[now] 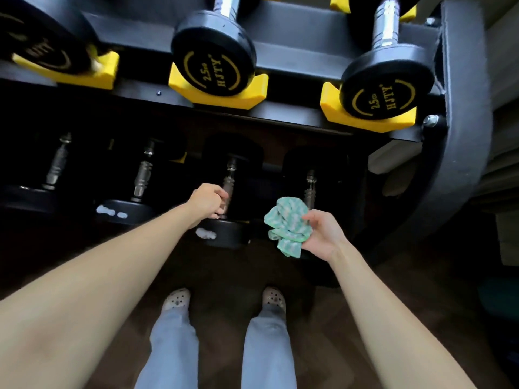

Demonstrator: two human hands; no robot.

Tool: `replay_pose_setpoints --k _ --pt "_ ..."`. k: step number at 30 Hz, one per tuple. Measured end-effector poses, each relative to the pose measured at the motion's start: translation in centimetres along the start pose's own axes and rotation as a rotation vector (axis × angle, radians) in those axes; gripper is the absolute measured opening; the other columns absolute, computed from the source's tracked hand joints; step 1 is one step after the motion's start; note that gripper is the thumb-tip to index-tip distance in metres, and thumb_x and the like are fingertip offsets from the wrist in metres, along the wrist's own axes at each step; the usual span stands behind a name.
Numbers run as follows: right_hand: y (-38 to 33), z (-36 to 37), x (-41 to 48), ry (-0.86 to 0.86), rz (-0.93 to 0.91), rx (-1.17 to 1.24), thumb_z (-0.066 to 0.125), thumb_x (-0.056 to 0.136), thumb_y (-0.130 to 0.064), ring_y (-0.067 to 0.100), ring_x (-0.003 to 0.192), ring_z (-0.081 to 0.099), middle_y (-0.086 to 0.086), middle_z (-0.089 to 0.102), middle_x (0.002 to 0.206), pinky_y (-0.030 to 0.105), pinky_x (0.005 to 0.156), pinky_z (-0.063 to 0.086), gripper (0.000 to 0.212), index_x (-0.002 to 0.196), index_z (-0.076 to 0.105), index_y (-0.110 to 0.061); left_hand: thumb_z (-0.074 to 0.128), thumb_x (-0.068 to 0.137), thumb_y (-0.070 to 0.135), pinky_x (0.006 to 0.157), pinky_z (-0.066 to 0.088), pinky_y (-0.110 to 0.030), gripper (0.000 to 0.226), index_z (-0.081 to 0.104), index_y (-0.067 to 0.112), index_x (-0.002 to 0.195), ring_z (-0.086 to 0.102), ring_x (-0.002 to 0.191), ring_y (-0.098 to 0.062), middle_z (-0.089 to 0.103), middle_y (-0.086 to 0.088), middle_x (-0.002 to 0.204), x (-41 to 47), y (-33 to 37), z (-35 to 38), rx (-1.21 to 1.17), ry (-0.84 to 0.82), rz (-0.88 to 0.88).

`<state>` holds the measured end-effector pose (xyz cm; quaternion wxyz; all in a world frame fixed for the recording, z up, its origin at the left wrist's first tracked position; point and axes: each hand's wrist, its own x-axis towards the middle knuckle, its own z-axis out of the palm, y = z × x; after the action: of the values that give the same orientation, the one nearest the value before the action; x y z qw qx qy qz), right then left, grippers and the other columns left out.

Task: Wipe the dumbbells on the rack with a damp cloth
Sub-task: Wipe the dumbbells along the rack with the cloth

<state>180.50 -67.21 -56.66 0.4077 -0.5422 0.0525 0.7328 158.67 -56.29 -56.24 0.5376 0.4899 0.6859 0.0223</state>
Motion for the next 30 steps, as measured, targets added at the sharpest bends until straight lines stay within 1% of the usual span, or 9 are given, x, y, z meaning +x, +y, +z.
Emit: replay_pose_setpoints --k 3,7,12,15,16,19,25,27,30 --pt "2.8 2.0 1.0 0.11 -0.047 -0.068 0.04 0.088 0.0 0.029 0.098 0.062 0.016 0.064 0.109 0.043 0.087 0.048 0.033 0.116 0.057 -0.006 0.023 0.09 -0.007 0.056 0.047 -0.022 0.044 0.058 0.003 0.114 0.057 0.075 -0.018 0.059 -0.019 0.115 0.8 -1.7 -1.9 0.044 -0.03 -0.012" --pt "7.4 6.0 2.2 0.242 -0.191 -0.185 0.033 0.083 0.008 0.025 0.072 0.053 0.014 0.059 0.088 0.033 0.063 0.041 0.037 0.103 0.059 -0.009 0.023 0.091 -0.007 0.058 0.047 -0.023 0.045 0.055 0.004 0.121 0.053 0.068 -0.014 0.057 -0.019 0.12 2.0 -4.5 -5.2 0.096 -0.098 -0.009" --pt "11.5 10.0 4.1 0.607 -0.246 -0.192 0.036 0.095 -0.004 0.018 0.057 0.049 0.011 0.055 0.075 0.028 0.053 0.039 0.028 0.086 0.059 -0.016 0.023 0.092 -0.007 0.087 0.049 -0.037 0.05 0.046 0.008 0.134 0.052 0.092 -0.022 0.052 -0.016 0.12 2.6 -7.0 -7.8 0.238 -0.263 -0.005" --pt "13.2 11.4 5.5 0.727 -0.205 -0.29 0.037 0.099 -0.018 0.033 0.085 0.062 0.024 0.061 0.099 0.036 0.074 0.052 0.03 0.117 0.06 -0.011 0.022 0.092 -0.007 0.088 0.048 -0.037 0.052 0.041 0.009 0.138 0.052 0.097 -0.022 0.048 -0.011 0.111 3.2 -8.1 -8.4 0.261 -0.312 0.002" --pt "13.6 11.6 6.0 0.753 -0.201 -0.342 0.036 0.1 -0.018 0.032 0.098 0.059 0.022 0.059 0.113 0.035 0.083 0.049 0.032 0.125 0.055 -0.01 0.022 0.092 -0.007 0.088 0.049 -0.036 0.053 0.04 0.01 0.139 0.053 0.099 -0.023 0.048 -0.012 0.114 3.4 -8.5 -8.3 0.26 -0.32 0.0" --pt "14.7 13.0 7.0 0.839 -0.235 -0.56 0.033 0.1 -0.008 0.028 0.109 0.05 0.016 0.053 0.123 0.031 0.088 0.039 0.033 0.128 0.05 -0.01 0.022 0.093 -0.009 0.087 0.05 -0.036 0.054 0.038 0.01 0.14 0.055 0.105 -0.026 0.046 -0.017 0.133 4.2 -9.5 -8.3 0.234 -0.294 -0.012" --pt "16.3 15.3 6.7 0.92 -0.349 -1.004 0.036 0.096 0.001 0.023 0.089 0.05 0.014 0.056 0.11 0.027 0.073 0.03 0.02 0.106 0.053 -0.003 0.024 0.094 -0.008 0.075 0.053 -0.034 0.05 0.039 0.008 0.139 0.056 0.092 -0.023 0.046 -0.02 0.136 4.5 -10.8 -9.0 0.134 -0.257 -0.056" --pt "16.5 15.8 6.8 0.872 -0.389 -1.104 0.037 0.095 0.0 0.023 0.095 0.051 0.014 0.054 0.117 0.028 0.075 0.035 0.022 0.11 0.053 -0.003 0.025 0.094 -0.007 0.07 0.052 -0.031 0.049 0.039 0.007 0.139 0.056 0.091 -0.024 0.047 -0.021 0.134 4.5 -10.9 -9.5 0.105 -0.244 -0.056" --pt "16.8 16.8 7.3 0.768 -0.427 -1.338 0.039 0.095 0.0 0.027 0.132 0.037 0.013 0.035 0.148 0.03 0.107 0.028 0.04 0.132 0.048 -0.008 0.027 0.094 -0.008 0.07 0.051 -0.03 0.049 0.039 0.007 0.139 0.057 0.091 -0.025 0.048 -0.021 0.133 4.6 -10.9 -10.2 0.097 -0.227 -0.049"
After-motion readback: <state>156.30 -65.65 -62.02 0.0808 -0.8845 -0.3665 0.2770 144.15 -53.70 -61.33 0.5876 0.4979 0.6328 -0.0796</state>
